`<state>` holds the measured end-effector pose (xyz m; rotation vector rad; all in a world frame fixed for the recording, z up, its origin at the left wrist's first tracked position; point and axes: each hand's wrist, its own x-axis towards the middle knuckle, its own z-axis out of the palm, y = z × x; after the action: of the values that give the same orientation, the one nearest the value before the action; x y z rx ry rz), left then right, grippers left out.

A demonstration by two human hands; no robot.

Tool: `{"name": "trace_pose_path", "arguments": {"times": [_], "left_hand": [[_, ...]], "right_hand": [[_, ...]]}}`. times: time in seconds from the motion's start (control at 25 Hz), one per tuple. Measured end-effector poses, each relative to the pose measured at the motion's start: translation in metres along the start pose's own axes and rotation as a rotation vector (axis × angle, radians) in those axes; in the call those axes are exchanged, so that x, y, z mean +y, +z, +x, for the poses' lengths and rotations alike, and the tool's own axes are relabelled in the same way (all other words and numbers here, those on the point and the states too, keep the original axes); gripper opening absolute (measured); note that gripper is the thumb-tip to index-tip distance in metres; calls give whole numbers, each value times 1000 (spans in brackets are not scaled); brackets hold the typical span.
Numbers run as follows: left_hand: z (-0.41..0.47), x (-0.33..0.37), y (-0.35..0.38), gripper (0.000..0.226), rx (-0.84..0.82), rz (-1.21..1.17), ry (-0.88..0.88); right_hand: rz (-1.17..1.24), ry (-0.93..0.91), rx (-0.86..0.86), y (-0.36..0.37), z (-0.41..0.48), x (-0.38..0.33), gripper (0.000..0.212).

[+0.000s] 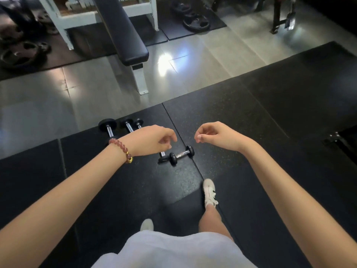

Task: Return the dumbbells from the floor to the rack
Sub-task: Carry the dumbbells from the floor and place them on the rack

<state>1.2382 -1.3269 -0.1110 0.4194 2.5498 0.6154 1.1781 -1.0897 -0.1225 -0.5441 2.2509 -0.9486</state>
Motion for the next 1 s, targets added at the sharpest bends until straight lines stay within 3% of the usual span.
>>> {"name": "trace_pose_path", "arguments": {"times": [0.16, 0.28, 0.48, 0.6, 0.76, 1.0], "left_hand": [[81, -12, 12, 23, 127, -284, -121], [127, -33, 37, 21, 199, -459, -264], [202, -101, 96, 25, 71, -251, -489], [239, -146, 146, 26, 32, -229, -571], [285, -200, 233, 27, 43, -174, -614], [348, -261, 383, 32, -2, -178, -605]], "right_hand": [[-25, 27, -205, -50, 94, 64, 11], [60, 72, -268, -59, 160, 110, 13], [362, 398, -77, -17, 248, 202, 22], [428, 548, -56, 23, 283, 267, 23], [329, 577, -81, 94, 330, 359, 23], [4, 443, -199, 208, 390, 488, 48]]}}
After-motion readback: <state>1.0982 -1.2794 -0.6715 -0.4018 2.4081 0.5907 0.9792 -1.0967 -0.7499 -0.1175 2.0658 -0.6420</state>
